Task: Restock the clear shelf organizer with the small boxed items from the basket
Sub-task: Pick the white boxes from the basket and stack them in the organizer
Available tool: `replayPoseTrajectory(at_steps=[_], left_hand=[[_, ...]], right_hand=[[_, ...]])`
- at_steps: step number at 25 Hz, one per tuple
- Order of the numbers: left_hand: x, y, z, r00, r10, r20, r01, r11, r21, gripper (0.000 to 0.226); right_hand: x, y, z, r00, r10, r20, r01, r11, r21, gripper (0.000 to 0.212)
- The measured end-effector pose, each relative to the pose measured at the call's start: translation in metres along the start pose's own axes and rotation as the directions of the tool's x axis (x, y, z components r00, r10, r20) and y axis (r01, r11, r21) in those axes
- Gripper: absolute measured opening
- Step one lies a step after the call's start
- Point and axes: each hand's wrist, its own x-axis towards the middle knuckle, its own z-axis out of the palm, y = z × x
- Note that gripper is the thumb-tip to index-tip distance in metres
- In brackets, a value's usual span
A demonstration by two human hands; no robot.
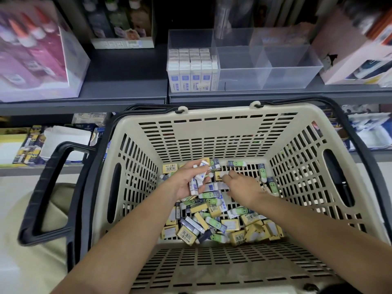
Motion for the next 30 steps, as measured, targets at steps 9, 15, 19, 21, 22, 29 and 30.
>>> replayPoseTrajectory(at_steps=[9,15,19,21,22,29,30], left_hand=[[0.004,0.006,-0.006,0.999,-0.021,-0.035,0.02,1.0,-0.021,0.018],[0.0,0.004,0.004,0.992,-0.026,0.121,0.037,0.996,-0.087,0.036],[0.003,0.002,0.004,0.998,0.048,0.03,-0.046,0.996,-0.076,0.023],[0.005,0.002,-0.001,0.999,0.038,-0.038,-0.04,0.998,-0.052,0.021],[0.006,0.002,-0.003,0.998,0.025,-0.054,-0.027,0.999,-0.036,0.022],[0.007,0.002,-0.004,0.997,-0.027,-0.079,0.029,0.999,0.022,0.033],[0.006,0.002,-0.004,0.996,-0.03,-0.078,0.032,0.999,0.021,0.034]], right_hand=[[0.004,0.017,-0.048,0.978,0.207,0.008,-0.158,0.722,0.674,0.018],[-0.003,-0.028,-0.053,0.97,0.192,-0.147,0.057,0.408,0.911,0.019],[0.001,-0.025,-0.048,0.987,0.08,-0.141,0.093,0.436,0.895,0.013],[0.002,-0.008,-0.044,0.988,0.134,-0.078,-0.004,0.525,0.851,0.008],[0.001,-0.001,-0.039,0.993,0.118,-0.025,-0.059,0.658,0.751,0.015],[-0.005,-0.008,0.004,0.974,-0.068,0.216,-0.007,0.945,0.327,0.104],[-0.004,-0.009,0.005,0.979,-0.065,0.192,0.002,0.949,0.314,0.104]])
